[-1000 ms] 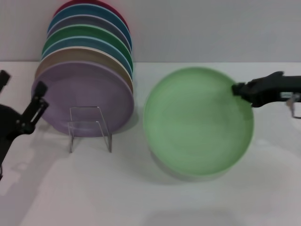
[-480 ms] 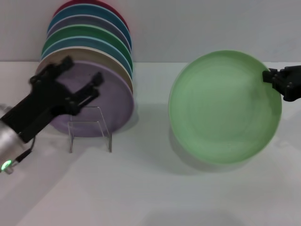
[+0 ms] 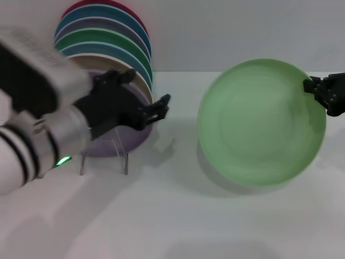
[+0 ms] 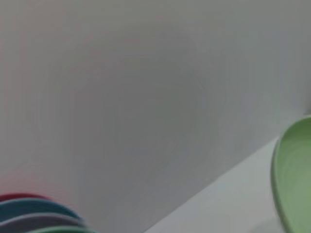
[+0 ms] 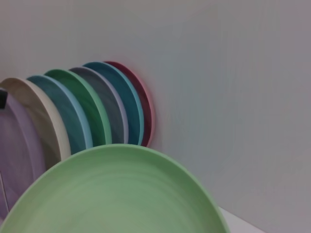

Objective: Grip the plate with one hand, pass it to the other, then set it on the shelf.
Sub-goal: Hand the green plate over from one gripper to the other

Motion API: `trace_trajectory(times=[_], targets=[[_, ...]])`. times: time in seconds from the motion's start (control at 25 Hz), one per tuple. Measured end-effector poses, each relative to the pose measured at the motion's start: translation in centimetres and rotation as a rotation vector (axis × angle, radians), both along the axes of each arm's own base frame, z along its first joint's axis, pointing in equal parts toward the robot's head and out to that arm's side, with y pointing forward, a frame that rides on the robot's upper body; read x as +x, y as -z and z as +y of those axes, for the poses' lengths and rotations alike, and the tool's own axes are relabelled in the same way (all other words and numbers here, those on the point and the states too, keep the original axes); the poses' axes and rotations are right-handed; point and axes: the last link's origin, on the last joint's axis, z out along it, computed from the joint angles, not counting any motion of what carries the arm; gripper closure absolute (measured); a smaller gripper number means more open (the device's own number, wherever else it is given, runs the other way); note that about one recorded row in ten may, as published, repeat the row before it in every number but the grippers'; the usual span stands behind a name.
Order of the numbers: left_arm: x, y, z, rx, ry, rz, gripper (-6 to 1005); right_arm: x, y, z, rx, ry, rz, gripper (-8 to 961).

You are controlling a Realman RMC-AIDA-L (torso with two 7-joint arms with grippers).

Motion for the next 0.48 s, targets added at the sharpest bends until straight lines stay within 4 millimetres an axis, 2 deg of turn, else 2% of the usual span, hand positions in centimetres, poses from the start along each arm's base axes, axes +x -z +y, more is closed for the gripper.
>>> trace_trajectory(times=[0.04,0.08,0.28,0.48], targets=[[0.5,0.2,-0.1,-0.001,0.003,0.018,281,0.0,0.1,0.0,-0.002,-0.003,-0.003,935],[1.9,0.7,0.0,0.009,0.014,0.060,281,0.0,0.4,-0.1,-0.011,-0.008,-0.006,935],[3.5,2.4,0.0,-0.037,0.009,0.124,284,-0.3,1.2,-0.1,-0.033,-0.024,-0.014,935],[4.6,2.9,0.0,-0.115,0.036,0.077,287,-0.4,1.5,-0.3,-0.037,-0.044,-0.037,935]])
